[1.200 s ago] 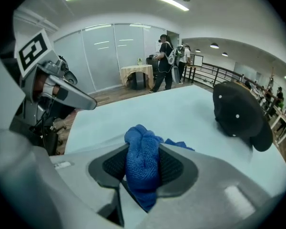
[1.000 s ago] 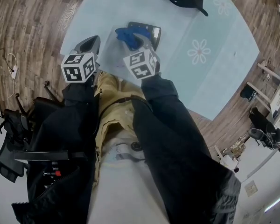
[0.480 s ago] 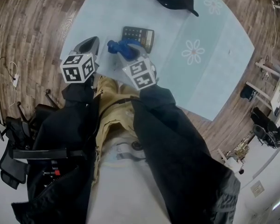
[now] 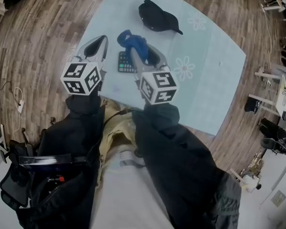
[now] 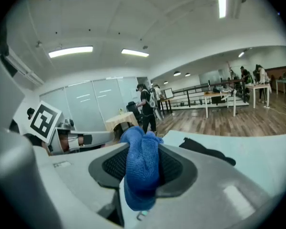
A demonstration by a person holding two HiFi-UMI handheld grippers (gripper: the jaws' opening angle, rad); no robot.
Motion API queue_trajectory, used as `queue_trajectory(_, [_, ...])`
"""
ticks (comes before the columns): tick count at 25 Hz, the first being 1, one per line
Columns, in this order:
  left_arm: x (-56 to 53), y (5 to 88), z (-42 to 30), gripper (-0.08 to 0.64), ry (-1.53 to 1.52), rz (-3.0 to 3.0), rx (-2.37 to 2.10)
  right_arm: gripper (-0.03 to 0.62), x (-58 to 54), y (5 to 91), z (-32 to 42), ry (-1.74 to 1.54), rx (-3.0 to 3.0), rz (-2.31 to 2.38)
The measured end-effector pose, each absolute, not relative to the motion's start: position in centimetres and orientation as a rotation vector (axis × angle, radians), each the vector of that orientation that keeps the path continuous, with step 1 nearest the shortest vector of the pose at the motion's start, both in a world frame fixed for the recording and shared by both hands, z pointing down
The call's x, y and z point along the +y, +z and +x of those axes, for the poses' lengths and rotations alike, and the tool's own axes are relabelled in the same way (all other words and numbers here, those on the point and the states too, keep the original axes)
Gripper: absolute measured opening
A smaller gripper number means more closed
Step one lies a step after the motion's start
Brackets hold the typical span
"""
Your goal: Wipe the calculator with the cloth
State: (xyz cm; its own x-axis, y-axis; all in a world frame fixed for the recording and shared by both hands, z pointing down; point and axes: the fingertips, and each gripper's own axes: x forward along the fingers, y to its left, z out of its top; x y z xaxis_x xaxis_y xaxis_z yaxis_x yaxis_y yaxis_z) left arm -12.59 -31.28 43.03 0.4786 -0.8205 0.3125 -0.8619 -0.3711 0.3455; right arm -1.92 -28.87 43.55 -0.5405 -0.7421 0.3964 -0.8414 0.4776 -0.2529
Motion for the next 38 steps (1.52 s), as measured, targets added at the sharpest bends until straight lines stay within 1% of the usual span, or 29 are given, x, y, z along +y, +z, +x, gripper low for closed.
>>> queue_trajectory(6, [-32.1,34.3,-11.4,0.003,-0.039,2.412,-1.52,0.147,-30.1,34.2,0.3,0.496,-2.639,1.536])
queue_trajectory(14, [-31.2,28.3,-9.0,0.003,-0.08,2.504,-1.584,0.146,-28.8,27.2,2.5,0.293,-2.724,1.635])
queue_trajectory(25, [-30.5,27.4,-6.7,0.002,-0.092,2.537,-1.55,0.143,-27.7,25.9,4.9,0.226,-2.722,1.71])
queue_trajectory(38, [-30.6,27.8,-6.4,0.002,-0.065,2.538,-1.553,0.136,-27.7,25.9,4.7,0.206,-2.732,1.694])
